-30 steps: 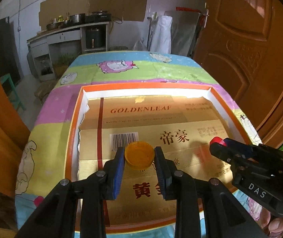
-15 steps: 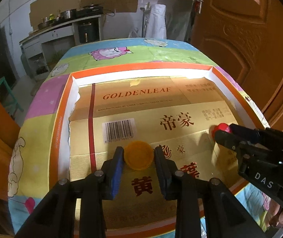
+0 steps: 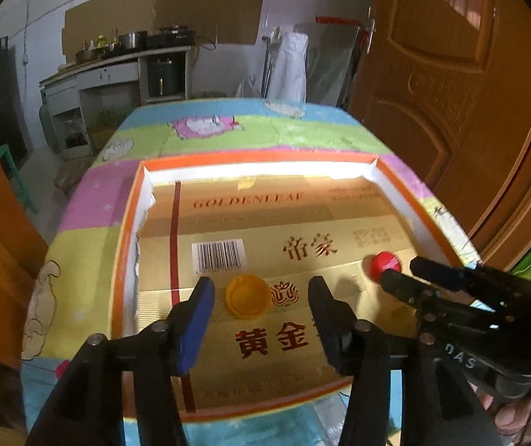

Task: Organize rigid objects
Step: 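Open the left gripper over the box while the right gripper releases the red cap, then move both grippers back toward the remaining caps on the cloth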

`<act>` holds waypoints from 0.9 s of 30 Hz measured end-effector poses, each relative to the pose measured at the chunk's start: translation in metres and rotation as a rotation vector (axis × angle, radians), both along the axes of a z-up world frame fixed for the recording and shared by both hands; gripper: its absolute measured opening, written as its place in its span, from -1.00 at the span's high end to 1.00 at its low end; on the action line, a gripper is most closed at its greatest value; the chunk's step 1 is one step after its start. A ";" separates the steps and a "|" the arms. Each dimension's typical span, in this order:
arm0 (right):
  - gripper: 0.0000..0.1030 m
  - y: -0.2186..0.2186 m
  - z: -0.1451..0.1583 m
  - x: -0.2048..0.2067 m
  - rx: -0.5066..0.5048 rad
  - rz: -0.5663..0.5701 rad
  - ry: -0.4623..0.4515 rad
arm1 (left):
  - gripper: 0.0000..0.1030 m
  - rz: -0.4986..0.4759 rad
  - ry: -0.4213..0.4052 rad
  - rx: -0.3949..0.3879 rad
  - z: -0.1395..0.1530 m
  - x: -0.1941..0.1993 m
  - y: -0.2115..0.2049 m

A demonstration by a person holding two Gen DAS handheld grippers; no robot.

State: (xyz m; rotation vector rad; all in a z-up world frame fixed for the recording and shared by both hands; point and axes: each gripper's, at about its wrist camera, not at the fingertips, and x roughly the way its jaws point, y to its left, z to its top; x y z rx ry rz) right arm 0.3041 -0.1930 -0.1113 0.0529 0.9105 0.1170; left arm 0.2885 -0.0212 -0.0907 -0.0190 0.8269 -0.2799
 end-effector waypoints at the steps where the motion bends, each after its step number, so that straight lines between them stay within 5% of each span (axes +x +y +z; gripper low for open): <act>1: 0.22 -0.001 0.002 -0.002 0.003 -0.002 -0.005 | -0.02 -0.002 -0.009 -0.007 0.005 -0.004 0.002; 9: 0.22 -0.011 0.014 -0.029 0.034 -0.027 -0.030 | -0.03 0.012 -0.050 -0.022 0.025 -0.034 0.018; 27: 0.22 0.004 0.069 -0.145 0.045 0.000 -0.181 | -0.03 0.119 -0.277 -0.055 0.085 -0.155 0.046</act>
